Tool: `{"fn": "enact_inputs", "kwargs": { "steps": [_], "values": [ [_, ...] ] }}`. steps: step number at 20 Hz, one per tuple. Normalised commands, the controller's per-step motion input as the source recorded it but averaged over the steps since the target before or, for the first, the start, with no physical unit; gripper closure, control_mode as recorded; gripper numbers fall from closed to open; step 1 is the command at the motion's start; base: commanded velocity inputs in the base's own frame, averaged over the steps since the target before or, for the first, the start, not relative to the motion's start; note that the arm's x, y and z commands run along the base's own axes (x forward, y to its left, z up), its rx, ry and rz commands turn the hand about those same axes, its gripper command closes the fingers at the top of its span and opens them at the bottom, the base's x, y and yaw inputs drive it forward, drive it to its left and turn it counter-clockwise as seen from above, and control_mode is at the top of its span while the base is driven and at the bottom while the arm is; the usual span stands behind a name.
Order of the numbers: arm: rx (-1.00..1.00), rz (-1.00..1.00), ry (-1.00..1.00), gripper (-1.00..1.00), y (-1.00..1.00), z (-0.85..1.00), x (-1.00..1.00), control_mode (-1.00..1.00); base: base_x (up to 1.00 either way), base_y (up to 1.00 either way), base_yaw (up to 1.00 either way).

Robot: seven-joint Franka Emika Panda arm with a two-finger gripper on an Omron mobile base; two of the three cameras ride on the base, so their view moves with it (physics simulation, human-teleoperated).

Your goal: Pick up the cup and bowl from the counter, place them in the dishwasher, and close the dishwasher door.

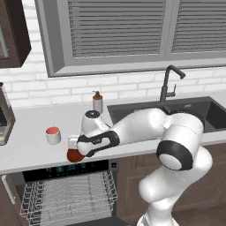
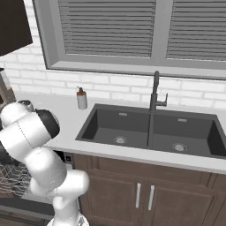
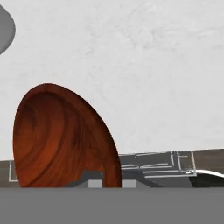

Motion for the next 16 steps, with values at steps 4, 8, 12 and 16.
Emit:
{"fn": "enact_inputs", "kwargs": {
  "steps": [4,8,12,16],
  "values": [
    [0.16,0.00,0.10,1.00,-0.19,0.31,-1.00,-1.00,0.00,0.00,0.00],
    [0.12,0.00,0.23,1.00,0.00,0.04,-0.80,-1.00,0.00,0.00,0.00],
    [-0.01,0.00,0.13,1.00,0.19,-0.01,-0.36,-1.00,0.00,0.00,0.00],
    [-0.14,0.00,0.06,1.00,0.49,-0.06,0.00,-1.00,0.00,0.00,0.00]
  ]
}}
